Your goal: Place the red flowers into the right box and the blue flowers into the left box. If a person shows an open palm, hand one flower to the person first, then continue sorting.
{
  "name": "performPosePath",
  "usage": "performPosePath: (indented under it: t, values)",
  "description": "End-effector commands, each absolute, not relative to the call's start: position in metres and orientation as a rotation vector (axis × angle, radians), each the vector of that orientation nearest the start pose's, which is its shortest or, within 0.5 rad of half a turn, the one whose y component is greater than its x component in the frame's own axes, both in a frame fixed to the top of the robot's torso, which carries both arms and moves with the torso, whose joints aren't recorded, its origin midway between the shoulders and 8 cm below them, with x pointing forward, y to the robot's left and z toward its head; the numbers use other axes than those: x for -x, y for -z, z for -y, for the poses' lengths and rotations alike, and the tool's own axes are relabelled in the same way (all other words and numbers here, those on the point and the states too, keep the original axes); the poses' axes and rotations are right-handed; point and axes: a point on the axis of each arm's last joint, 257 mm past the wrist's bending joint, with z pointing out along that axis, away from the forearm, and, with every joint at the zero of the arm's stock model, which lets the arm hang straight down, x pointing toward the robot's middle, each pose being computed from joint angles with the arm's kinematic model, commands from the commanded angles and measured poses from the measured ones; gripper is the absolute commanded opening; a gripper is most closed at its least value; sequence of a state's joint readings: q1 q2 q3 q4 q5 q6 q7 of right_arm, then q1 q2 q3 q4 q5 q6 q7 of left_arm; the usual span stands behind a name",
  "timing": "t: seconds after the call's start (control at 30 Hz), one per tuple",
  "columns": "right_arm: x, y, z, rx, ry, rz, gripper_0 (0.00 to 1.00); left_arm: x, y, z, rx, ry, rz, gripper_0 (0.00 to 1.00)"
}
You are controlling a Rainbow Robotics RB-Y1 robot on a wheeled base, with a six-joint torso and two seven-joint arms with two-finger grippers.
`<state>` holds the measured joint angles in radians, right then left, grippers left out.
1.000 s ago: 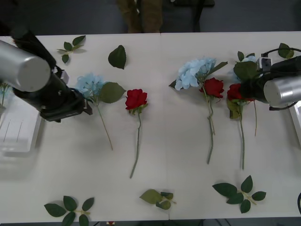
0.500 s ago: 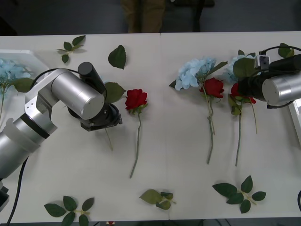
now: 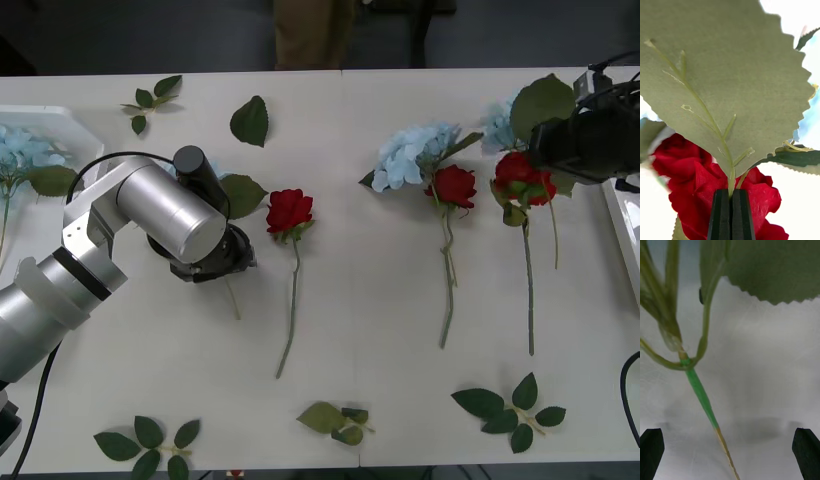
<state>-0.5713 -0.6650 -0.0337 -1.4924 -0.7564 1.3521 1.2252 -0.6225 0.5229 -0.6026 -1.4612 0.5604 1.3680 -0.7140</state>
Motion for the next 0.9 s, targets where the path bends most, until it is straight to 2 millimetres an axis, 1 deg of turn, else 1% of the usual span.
performPosePath:
  t: [0.03, 0.07, 0.13, 0.2, 0.23, 0.33, 0.4, 0.43, 0.5, 0.53, 0.57, 0.67, 0.77, 0.9]
  values:
    - [-0.559, 0.122, 0.326, -0.214, -0.378, -2.387, 0.00, -0.502, 0.333, -0.167, 0.188, 0.068, -2.712, 1.00]
    - [-0.556, 0.119, 0.327, -0.217, -0.390, -2.388, 0.00, -0.502, 0.333, -0.170, 0.187, 0.063, -2.711, 0.92]
    - [-0.549, 0.113, 0.333, -0.215, -0.418, -2.397, 0.00, -0.503, 0.333, -0.169, 0.182, 0.066, -2.707, 0.00]
    - [-0.542, 0.111, 0.342, -0.187, -0.406, -2.407, 0.00, -0.502, 0.334, -0.170, 0.180, 0.066, -2.708, 0.00]
    - [-0.541, 0.111, 0.344, -0.179, -0.402, -2.407, 0.00, -0.503, 0.334, -0.170, 0.177, 0.067, -2.707, 0.00]
    - [-0.539, 0.118, 0.349, -0.159, -0.397, -2.407, 0.00, -0.503, 0.334, -0.170, 0.176, 0.065, -2.707, 0.00]
    - [-0.540, 0.119, 0.349, -0.160, -0.404, -2.391, 0.23, -0.503, 0.334, -0.170, 0.176, 0.065, -2.707, 0.00]
    - [-0.541, 0.120, 0.350, -0.163, -0.405, -2.385, 0.40, -0.502, 0.335, -0.171, 0.178, 0.065, -2.708, 0.00]
    - [-0.542, 0.120, 0.350, -0.164, -0.411, -2.380, 0.63, -0.503, 0.334, -0.172, 0.178, 0.062, -2.706, 0.00]
    - [-0.542, 0.119, 0.349, -0.161, -0.410, -2.377, 0.67, -0.503, 0.334, -0.172, 0.178, 0.062, -2.706, 0.00]
    - [-0.542, 0.120, 0.350, -0.163, -0.410, -2.379, 0.74, -0.503, 0.334, -0.173, 0.179, 0.060, -2.706, 0.00]
    - [-0.542, 0.121, 0.352, -0.161, -0.398, -2.380, 0.76, -0.502, 0.335, -0.174, 0.179, 0.060, -2.707, 0.00]
    - [-0.543, 0.124, 0.360, -0.157, -0.346, -2.384, 0.75, -0.503, 0.334, -0.175, 0.176, 0.057, -2.707, 0.00]
    - [-0.545, 0.135, 0.376, -0.124, -0.196, -2.409, 0.75, -0.503, 0.333, -0.175, 0.171, 0.054, -2.705, 0.00]
